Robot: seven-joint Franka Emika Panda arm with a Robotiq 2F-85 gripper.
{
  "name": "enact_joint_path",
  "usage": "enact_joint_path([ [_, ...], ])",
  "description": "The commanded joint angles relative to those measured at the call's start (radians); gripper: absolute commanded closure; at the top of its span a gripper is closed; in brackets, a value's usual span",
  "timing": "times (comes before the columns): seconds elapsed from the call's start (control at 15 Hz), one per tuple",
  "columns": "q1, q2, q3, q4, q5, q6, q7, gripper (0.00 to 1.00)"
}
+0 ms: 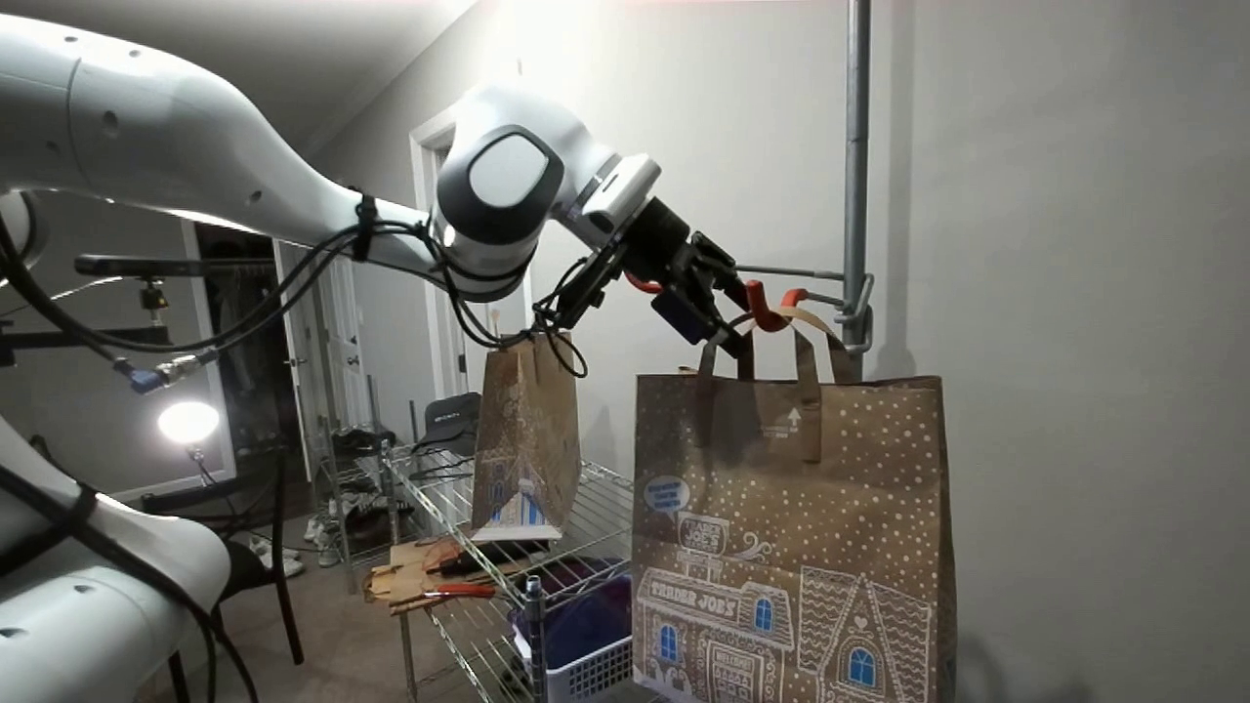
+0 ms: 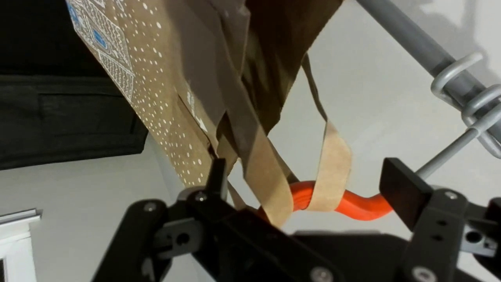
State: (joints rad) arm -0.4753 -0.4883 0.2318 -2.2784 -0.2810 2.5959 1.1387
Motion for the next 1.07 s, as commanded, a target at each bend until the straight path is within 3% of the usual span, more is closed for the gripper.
enact_joint_path([
  [0.0,0.009,0.054,-0.004,0.055,-0.058,-0.022,0.071,0.00],
  [0.13,0.019,0.073,-0.005,0.072,-0.073,-0.025,0.081,0.01],
  [0.2,0.020,0.081,-0.003,0.081,-0.085,-0.030,0.091,0.26],
  [0.33,0.032,0.093,-0.008,0.095,-0.093,-0.052,0.110,0.31],
  [1.0,0.105,0.087,-0.029,0.136,-0.145,-0.183,0.246,0.98],
])
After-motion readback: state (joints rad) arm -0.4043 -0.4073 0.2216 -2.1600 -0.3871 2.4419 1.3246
